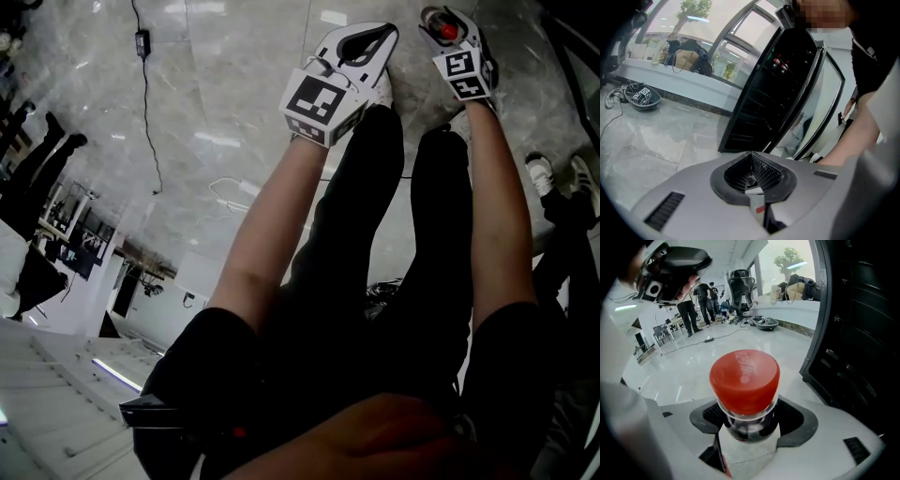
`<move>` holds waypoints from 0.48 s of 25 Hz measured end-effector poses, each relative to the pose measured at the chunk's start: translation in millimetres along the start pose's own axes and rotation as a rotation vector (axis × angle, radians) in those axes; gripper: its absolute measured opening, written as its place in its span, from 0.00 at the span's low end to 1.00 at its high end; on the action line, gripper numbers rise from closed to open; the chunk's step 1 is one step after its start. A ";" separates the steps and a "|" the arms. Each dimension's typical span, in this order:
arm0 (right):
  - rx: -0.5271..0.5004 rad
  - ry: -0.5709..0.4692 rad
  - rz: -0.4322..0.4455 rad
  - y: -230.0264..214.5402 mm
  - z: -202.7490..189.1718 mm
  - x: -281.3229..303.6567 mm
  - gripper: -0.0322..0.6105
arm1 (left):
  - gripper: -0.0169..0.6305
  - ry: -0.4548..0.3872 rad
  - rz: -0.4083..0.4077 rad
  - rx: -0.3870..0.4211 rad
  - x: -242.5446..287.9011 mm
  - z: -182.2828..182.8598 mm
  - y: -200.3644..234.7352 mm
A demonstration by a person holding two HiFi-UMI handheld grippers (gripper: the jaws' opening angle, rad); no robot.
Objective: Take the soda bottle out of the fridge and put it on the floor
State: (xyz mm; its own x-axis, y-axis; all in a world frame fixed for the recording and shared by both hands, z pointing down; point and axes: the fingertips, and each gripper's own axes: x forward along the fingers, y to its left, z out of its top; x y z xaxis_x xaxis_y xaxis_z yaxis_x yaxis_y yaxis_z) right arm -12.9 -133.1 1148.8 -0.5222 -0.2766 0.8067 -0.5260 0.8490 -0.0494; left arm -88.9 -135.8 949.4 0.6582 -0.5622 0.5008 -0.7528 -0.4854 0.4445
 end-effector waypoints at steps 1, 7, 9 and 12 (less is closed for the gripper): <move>-0.011 -0.005 0.001 3.1 0.2 -0.7 0.55 | 0.03 0.002 0.001 -0.001 -1.3 -0.2 -0.3; 0.026 -0.017 0.039 7.1 1.2 -19.4 0.55 | 0.03 -0.008 0.009 0.005 -4.7 8.6 -13.8; 0.018 -0.006 0.056 7.7 5.7 -26.2 0.55 | 0.03 -0.012 0.012 0.011 -7.3 18.5 -14.5; -0.012 -0.019 0.068 9.1 23.5 -47.0 0.55 | 0.03 -0.017 0.019 0.025 -15.9 37.4 -18.1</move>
State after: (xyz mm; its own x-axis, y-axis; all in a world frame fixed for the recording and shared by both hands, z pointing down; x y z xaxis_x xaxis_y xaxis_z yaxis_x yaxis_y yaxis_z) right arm -8.9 -123.0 1096.6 -0.5693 -0.2260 0.7905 -0.4807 0.8715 -0.0970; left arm -86.0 -143.2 905.6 0.6441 -0.5822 0.4962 -0.7650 -0.4913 0.4164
